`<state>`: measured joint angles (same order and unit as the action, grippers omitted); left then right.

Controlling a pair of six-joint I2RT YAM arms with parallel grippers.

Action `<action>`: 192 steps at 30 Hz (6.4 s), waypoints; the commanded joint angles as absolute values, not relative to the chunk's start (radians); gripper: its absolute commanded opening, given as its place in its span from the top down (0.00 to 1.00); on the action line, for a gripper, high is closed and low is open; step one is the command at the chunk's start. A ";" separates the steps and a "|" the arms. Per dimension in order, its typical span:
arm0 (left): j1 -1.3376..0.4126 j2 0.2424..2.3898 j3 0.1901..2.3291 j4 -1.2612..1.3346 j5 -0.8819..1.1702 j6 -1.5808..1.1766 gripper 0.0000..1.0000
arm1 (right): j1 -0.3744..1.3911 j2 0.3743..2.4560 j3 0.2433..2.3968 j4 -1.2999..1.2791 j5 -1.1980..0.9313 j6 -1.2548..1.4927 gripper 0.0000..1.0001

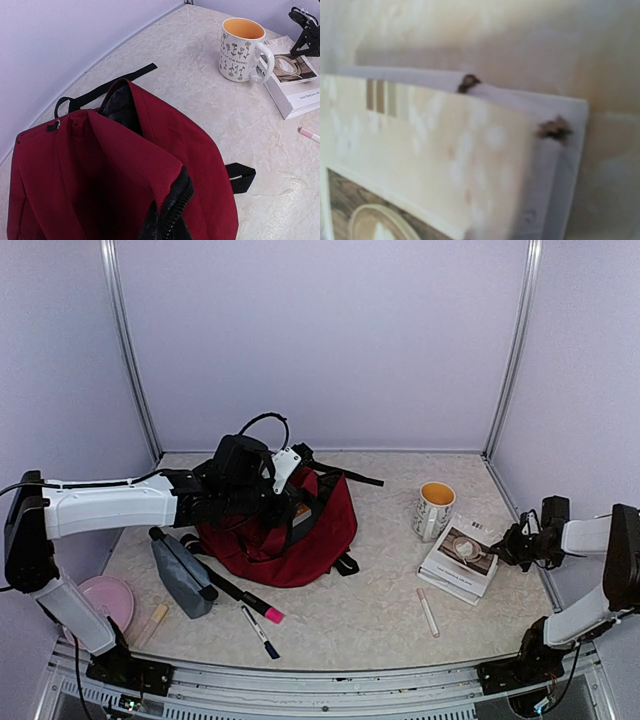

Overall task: Pack the student bag
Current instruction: Pick up the book from the center of the board, then pass from the right arm to the left, then pass from the left arm to the right, then pick up the largest pocket of the bag from the student bag.

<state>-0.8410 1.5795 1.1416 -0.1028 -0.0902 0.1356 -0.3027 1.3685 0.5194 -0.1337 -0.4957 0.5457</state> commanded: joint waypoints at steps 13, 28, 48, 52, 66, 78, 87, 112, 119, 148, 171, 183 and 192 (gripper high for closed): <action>-0.844 1.583 1.161 -0.121 0.045 0.159 1.00 | -0.323 0.944 0.783 -0.475 -0.287 0.427 1.00; -0.824 1.483 1.136 0.010 0.529 0.193 0.51 | -0.022 0.951 1.193 -0.323 -0.502 0.451 1.00; -0.734 1.409 1.007 0.505 0.587 -0.240 0.15 | 0.681 1.360 1.233 0.278 -0.603 0.525 1.00; -0.739 1.383 0.964 0.545 0.531 -0.208 0.14 | 0.682 1.350 1.208 0.278 -0.595 0.525 1.00; -0.713 1.408 0.887 0.618 0.500 -0.278 0.06 | 0.681 1.299 1.183 0.271 -0.563 0.499 1.00; -0.653 1.340 0.832 0.707 0.602 -0.321 0.05 | 0.681 1.298 1.197 0.211 -0.518 0.433 1.00; -0.719 1.412 0.824 0.778 0.622 -0.373 0.06 | 0.681 1.308 1.183 0.274 -0.552 0.452 1.00; -0.730 1.294 0.915 0.075 0.439 0.308 0.89 | 0.682 1.176 1.328 -0.511 -0.357 -0.231 0.08; -0.779 1.250 0.945 -0.020 0.387 0.441 0.88 | 0.738 1.310 1.467 -0.626 -0.494 -0.434 0.00; -0.823 1.247 0.989 -0.131 0.349 0.458 0.25 | 0.823 1.472 1.524 -0.671 -0.417 -0.315 1.00; -0.873 1.750 1.218 -0.239 0.067 0.428 0.08 | 0.400 0.898 1.107 -0.340 -0.406 0.388 1.00; -0.826 1.621 1.245 -0.094 -0.232 0.254 1.00 | 0.400 0.889 1.017 -0.288 -0.692 0.448 1.00; -0.811 1.415 1.246 -0.024 -0.330 0.259 1.00 | 0.482 1.013 0.786 0.072 -0.795 0.704 1.00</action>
<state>-0.8051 1.4544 1.2278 -0.0952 -0.2863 0.2722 0.4244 0.9722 0.8410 -0.1669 -0.7395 0.5739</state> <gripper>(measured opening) 0.027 0.073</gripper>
